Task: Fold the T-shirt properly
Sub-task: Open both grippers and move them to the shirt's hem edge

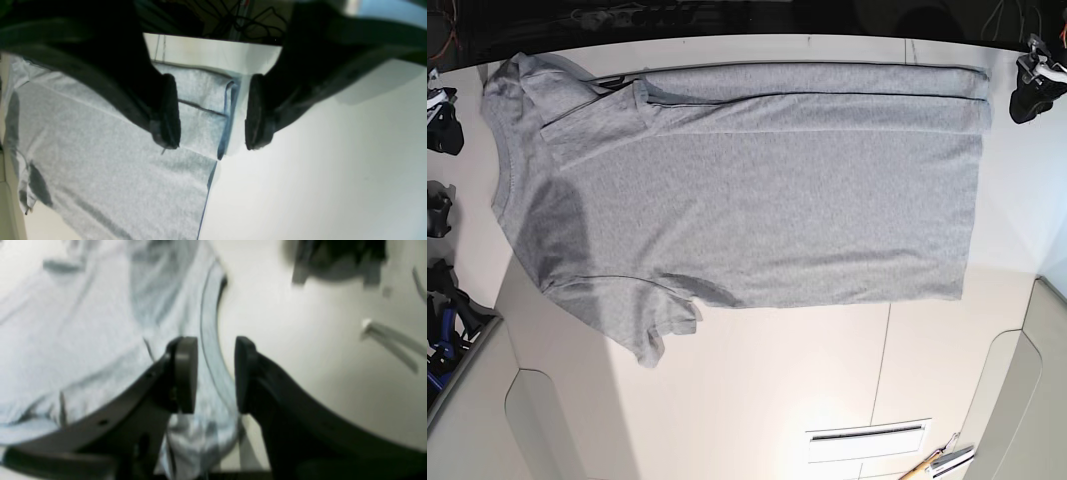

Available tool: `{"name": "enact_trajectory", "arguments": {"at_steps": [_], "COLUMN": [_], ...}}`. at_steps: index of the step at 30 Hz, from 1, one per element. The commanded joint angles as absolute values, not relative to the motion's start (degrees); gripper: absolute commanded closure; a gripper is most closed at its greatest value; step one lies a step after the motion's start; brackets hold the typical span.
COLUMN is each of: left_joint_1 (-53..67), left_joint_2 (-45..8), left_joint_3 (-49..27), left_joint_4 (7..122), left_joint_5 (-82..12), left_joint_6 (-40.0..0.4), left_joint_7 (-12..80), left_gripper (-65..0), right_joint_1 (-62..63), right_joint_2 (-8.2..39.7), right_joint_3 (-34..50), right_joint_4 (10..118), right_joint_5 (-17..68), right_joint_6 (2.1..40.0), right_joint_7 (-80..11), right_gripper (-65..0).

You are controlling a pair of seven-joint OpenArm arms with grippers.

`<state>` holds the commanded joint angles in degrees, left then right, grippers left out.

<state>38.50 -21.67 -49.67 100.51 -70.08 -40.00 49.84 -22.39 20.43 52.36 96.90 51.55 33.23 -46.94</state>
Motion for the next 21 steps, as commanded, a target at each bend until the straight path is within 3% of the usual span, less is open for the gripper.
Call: {"name": "enact_trajectory", "arguments": {"at_steps": [5,10,14,21], "left_joint_1": [33.36,28.14,24.43,17.26], "left_joint_2": [-23.59,-26.28,-28.80,-29.74], "left_joint_3": [-49.60,-49.41,-47.77,-36.80], "left_joint_4": [100.49,100.47,100.40,99.31], "left_joint_5": [-69.69,-67.46,-64.84,-52.93], "left_joint_6": [-40.00,-40.00,-40.00,-38.54], "left_joint_7": [53.45,53.47,53.39,49.15], "left_gripper": [-36.0,-36.0,-36.0,-36.0], "right_joint_1": [-13.56,-3.81,7.64,25.65], "right_joint_2": [21.71,22.22,22.26,24.43], "right_joint_3": [49.89,40.95,33.21,25.45], "right_joint_4": [96.68,91.66,78.74,52.58], "right_joint_5": [49.01,39.05,30.96,23.57], "right_joint_6": [33.21,32.01,31.70,31.73], "right_joint_7": [-45.19,-39.33,-34.04,-24.86], "right_gripper": [-18.9,-20.4,-28.2,-28.5]}}
